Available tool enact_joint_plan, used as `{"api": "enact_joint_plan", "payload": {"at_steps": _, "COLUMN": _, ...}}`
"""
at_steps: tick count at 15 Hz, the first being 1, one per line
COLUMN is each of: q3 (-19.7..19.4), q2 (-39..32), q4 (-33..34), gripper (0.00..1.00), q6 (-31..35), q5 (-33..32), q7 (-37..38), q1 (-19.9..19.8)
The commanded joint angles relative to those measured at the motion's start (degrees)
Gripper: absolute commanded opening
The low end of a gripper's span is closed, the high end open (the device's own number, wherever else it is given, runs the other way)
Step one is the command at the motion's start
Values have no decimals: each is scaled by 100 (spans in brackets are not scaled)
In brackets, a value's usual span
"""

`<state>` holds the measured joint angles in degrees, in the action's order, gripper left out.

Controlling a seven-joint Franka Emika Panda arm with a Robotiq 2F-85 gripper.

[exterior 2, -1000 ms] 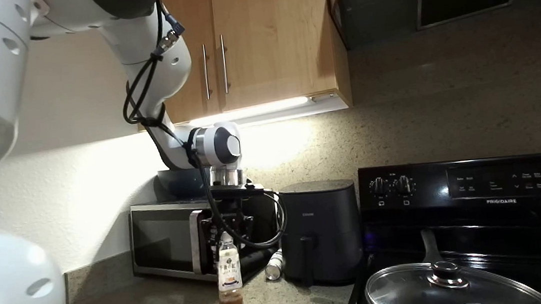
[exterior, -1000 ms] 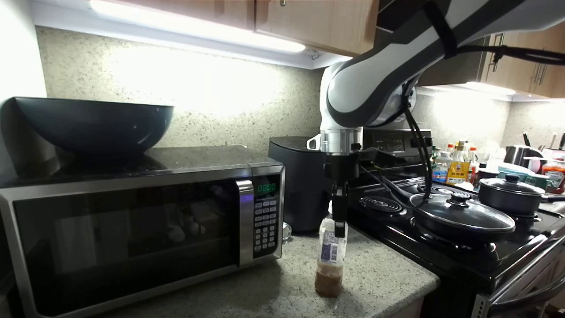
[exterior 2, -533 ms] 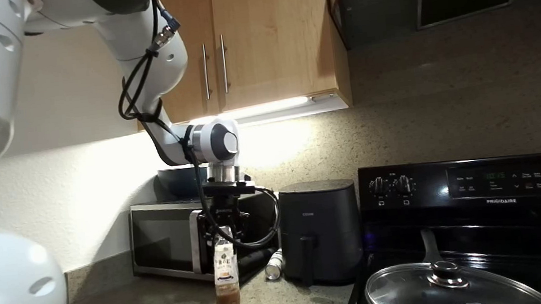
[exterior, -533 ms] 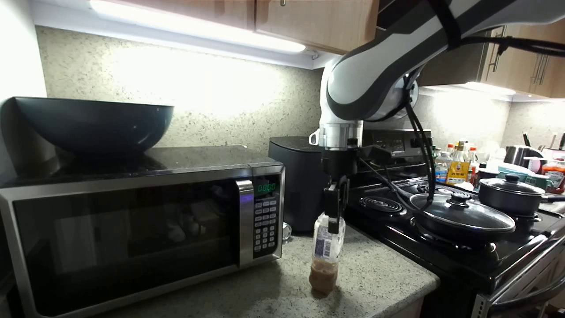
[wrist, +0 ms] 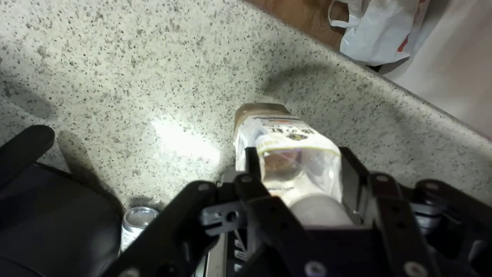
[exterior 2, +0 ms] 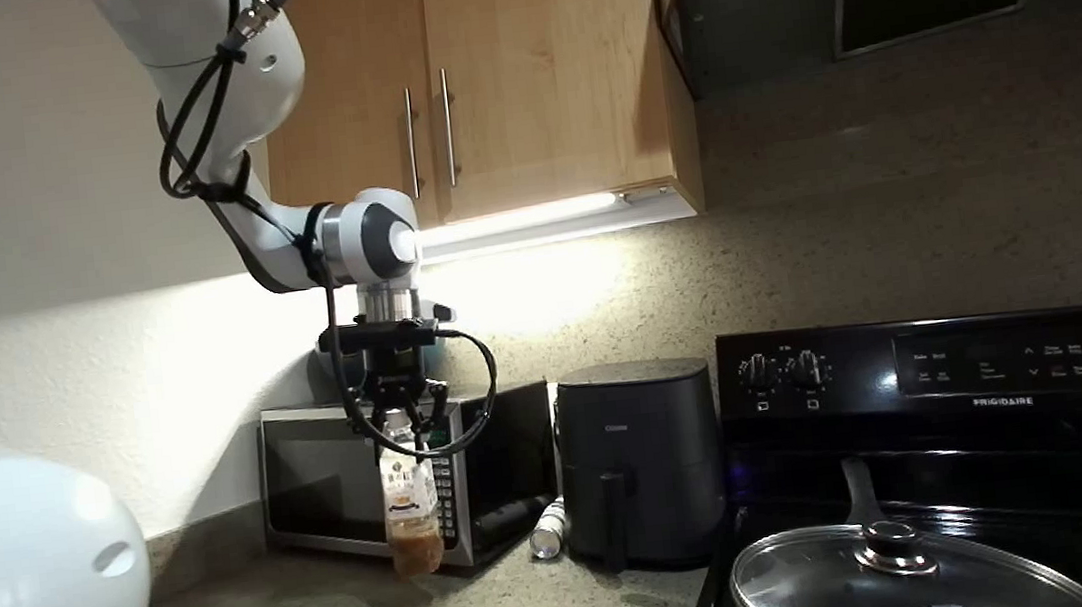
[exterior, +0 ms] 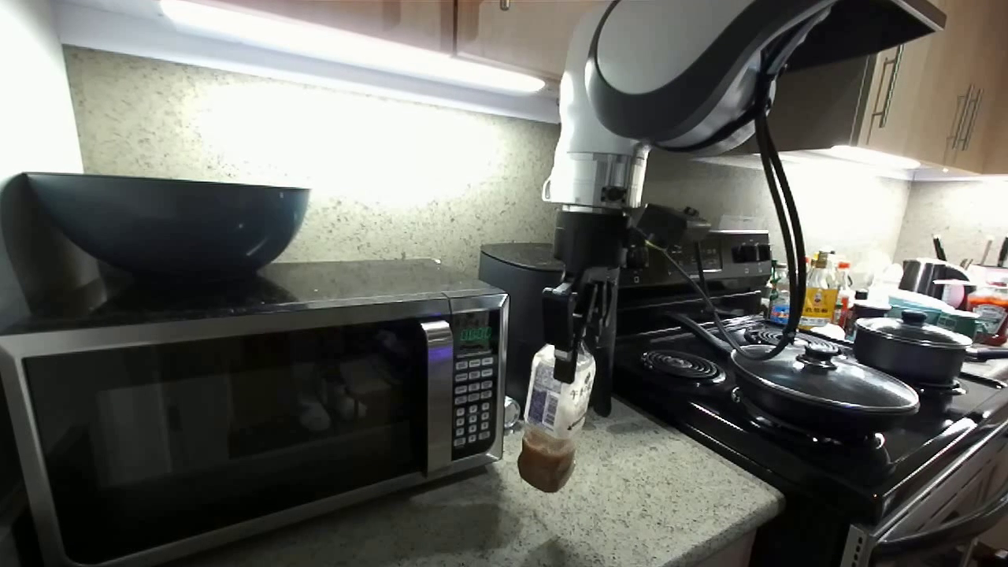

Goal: Pick up the bottle from the counter and put it on top of the microwave

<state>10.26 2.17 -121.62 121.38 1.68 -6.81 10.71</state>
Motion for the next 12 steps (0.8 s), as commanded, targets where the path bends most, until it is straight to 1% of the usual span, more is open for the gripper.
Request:
{"api": "enact_joint_plan", "payload": {"at_steps": 1, "q3": -8, "q2": -46, "q4": 16, "gripper": 51, "q6": -16, "q5": -1, "q7": 4, "q1": -18}}
{"api": "enact_joint_plan", "payload": {"at_steps": 2, "q3": -19, "q2": -85, "q4": 16, "gripper": 26, "q6": -14, "q5": -1, "q7": 3, "q1": -25}}
{"api": "enact_joint_plan", "payload": {"at_steps": 3, "q3": -8, "q2": -92, "q4": 36, "gripper": 26, "q6": 10, "q5": -35, "q7": -11, "q1": -12}}
{"api": "enact_joint_plan", "payload": {"at_steps": 7, "q3": 154, "q2": 154, "q4": 315, "gripper": 26, "q6": 298, "q5": -736, "q7": 271, "q1": 128}}
{"api": "enact_joint_plan", "payload": {"at_steps": 12, "q3": 379, "q2": 327, "q4": 1020, "gripper": 26, "q6": 557, "q5": -1687, "q7": 1035, "q1": 243}}
